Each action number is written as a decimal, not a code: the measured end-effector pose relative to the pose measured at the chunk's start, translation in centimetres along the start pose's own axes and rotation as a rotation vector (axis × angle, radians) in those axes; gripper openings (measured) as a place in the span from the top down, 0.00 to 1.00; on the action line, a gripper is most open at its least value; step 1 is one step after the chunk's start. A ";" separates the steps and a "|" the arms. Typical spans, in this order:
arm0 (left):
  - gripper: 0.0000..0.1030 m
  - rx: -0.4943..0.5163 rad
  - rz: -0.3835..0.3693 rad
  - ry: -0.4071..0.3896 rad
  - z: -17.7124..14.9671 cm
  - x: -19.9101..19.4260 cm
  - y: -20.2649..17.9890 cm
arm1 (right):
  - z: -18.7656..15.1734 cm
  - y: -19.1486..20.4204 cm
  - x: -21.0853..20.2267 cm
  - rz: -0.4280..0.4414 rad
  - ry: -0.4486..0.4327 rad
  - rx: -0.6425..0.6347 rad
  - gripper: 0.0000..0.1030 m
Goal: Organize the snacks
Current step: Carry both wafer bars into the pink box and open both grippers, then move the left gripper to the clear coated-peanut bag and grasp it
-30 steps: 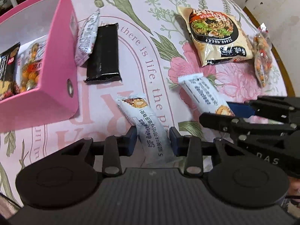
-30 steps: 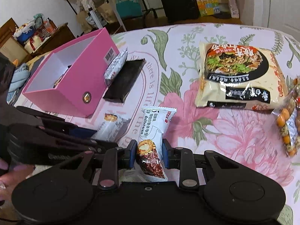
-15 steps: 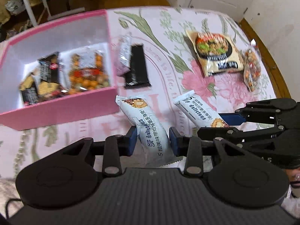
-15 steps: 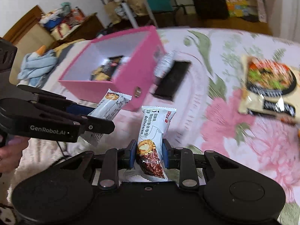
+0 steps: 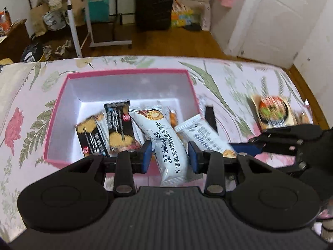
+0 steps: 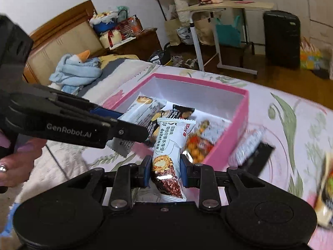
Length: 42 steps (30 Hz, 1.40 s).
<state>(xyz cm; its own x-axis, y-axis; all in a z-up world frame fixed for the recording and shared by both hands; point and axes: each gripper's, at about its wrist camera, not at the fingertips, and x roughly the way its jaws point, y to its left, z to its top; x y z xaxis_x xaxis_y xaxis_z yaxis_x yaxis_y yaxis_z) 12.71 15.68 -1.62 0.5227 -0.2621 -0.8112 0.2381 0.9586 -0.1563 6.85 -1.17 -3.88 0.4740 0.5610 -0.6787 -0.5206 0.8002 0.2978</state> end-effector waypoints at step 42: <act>0.43 0.168 -0.204 -0.035 0.0 -0.5 -5.0 | -6.0 -4.1 -10.9 -0.267 -0.149 0.110 0.32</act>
<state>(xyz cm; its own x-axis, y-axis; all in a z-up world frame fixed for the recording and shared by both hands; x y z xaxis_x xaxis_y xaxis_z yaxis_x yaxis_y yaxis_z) 11.26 11.00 -0.46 0.4774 -0.4543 -0.7521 0.4722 0.8545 -0.2165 -0.44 -11.79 -1.73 0.6867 0.3464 -0.6391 -0.2878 0.9369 0.1985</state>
